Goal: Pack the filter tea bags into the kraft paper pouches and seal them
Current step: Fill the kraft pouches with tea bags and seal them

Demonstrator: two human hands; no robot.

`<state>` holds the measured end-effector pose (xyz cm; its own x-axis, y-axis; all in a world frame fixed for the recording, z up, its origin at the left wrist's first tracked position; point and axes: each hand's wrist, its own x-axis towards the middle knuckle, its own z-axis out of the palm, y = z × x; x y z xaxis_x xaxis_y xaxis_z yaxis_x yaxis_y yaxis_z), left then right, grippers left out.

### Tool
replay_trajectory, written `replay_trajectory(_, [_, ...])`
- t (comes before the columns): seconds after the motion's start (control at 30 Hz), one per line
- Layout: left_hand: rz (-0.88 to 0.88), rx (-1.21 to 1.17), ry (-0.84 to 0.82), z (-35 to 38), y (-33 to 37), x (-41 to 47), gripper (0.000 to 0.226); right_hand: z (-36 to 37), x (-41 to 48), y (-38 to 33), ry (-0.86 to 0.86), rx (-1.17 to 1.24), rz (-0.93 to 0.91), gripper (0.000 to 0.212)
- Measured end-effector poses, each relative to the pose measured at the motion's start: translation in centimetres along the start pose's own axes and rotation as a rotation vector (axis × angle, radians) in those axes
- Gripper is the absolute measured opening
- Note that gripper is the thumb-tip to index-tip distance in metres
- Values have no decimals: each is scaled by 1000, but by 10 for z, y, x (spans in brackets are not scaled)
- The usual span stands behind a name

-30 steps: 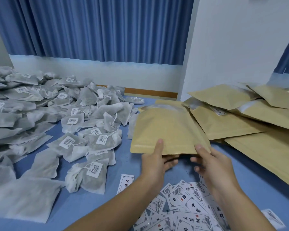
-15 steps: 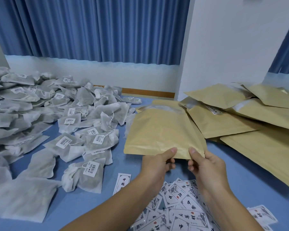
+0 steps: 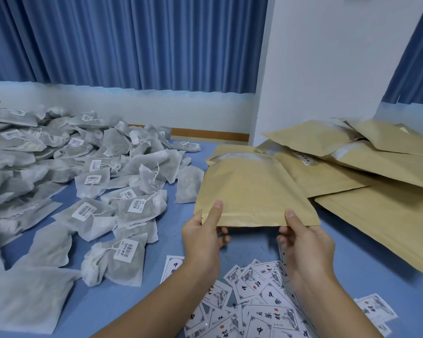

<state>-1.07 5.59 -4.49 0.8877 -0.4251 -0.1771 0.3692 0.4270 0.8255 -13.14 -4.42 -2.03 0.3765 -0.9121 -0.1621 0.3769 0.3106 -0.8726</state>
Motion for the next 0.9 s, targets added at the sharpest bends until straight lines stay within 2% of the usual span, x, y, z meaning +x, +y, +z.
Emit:
replay_trajectory(0.1, [-4, 72, -66, -4, 2, 4, 21, 3, -2, 0, -71, -32, 48, 10])
replay_trajectory(0.2, [-20, 149, -124, -6, 7, 6, 24, 3, 0, 0, -54, -67, 29, 8])
replay_trajectory(0.3, [5, 132, -117, -4, 8, 4, 27, 6, -4, 3, -24, -36, 29, 9])
replay_trajectory(0.4, [5, 48, -100, -5, 7, 1, 32, 12, -13, 7, -69, -12, 87, 8])
replay_trajectory(0.5, [-35, -9, -148, -1, 4, -6, 24, 18, -19, 9, -119, -7, 92, 5])
replay_trajectory(0.63, [-46, 88, -171, 4, -7, -17, 22, 26, -27, 18, -174, -17, 132, 4])
replay_trajectory(0.8, [-74, 72, -128, 5, -9, -19, 22, 26, -29, 24, -151, -76, 111, 22])
replay_trajectory(0.9, [-50, 43, -71, 10, -8, -20, 25, 29, -33, 24, -177, -53, 93, 23])
